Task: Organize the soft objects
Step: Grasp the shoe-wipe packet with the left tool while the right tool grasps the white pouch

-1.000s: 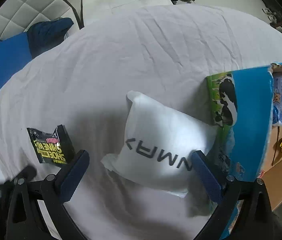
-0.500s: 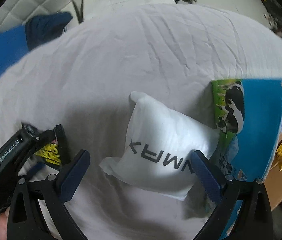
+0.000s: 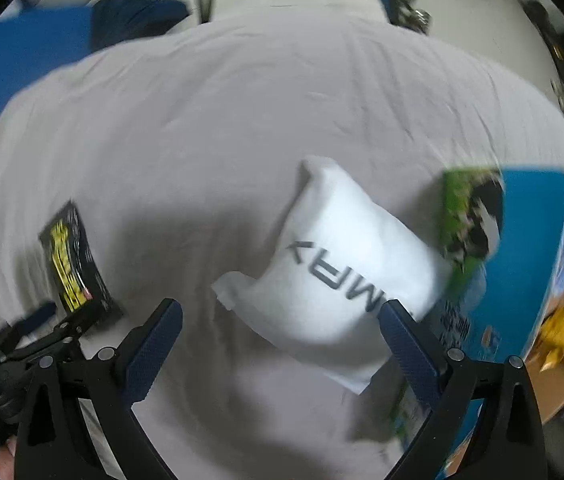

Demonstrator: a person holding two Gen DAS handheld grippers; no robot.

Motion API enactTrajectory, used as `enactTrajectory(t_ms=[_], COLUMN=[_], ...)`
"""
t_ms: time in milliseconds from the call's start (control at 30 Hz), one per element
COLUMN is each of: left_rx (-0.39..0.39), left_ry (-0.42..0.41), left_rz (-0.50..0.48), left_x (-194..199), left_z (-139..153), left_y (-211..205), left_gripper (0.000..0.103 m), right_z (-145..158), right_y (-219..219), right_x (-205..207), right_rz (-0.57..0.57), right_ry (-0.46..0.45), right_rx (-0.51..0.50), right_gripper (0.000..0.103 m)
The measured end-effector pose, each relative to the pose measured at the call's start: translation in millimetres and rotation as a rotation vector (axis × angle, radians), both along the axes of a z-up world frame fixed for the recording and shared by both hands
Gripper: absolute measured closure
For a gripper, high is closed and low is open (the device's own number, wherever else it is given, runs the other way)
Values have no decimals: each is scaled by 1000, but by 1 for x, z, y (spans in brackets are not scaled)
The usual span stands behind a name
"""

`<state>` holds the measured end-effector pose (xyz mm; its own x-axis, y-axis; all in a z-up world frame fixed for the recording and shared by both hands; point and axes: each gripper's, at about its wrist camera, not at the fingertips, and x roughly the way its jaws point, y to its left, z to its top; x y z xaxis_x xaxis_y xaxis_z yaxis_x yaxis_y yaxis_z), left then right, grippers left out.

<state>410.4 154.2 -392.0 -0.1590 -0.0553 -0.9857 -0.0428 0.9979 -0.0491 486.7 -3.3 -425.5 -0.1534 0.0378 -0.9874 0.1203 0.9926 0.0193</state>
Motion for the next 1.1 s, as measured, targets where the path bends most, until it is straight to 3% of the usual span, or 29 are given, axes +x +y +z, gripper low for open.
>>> enactTrajectory(t_ms=[200, 267, 367, 433, 467, 533, 600, 700, 833, 967, 1000, 1100], left_rx=[-59, -40, 16, 55, 56, 62, 64, 60, 56, 56, 56, 57], left_ry=[29, 22, -17, -40, -54, -69, -81, -87, -88, -91, -93, -99], left_rz=[208, 223, 171, 108, 86, 57, 49, 51, 34, 23, 20, 6], left_x=[1, 6, 7, 4, 2, -2, -7, -3, 1, -3, -8, -20], left_z=[-16, -18, -18, -13, -11, -6, -6, -4, -6, -7, -9, -8], left_y=[28, 32, 28, 17, 12, 6, 0, 2, 8, 6, 5, 3], left_gripper=[30, 30, 30, 37, 40, 47, 46, 47, 47, 47, 47, 47], right_z=[1, -2, -6, -9, -9, -6, -1, -1, -20, -22, -21, -8], right_y=[-31, -42, -46, -43, -39, -32, -31, -32, -31, -27, -21, 11], right_x=[-3, 0, 4, 8, 9, 8, 0, -7, -5, -2, -1, 0], right_rz=[-267, -381, -450, -447, -434, -364, -328, -339, -381, -398, -366, -205], right_ry=[-23, -28, -22, -9, -3, 2, -18, -11, 33, 17, 14, -28], right_rx=[38, 45, 19, -14, -29, -64, -102, -120, -147, -183, -193, -238], right_gripper=[1, 1, 2, 9, 18, 22, 18, 2, 0, 14, 22, 32])
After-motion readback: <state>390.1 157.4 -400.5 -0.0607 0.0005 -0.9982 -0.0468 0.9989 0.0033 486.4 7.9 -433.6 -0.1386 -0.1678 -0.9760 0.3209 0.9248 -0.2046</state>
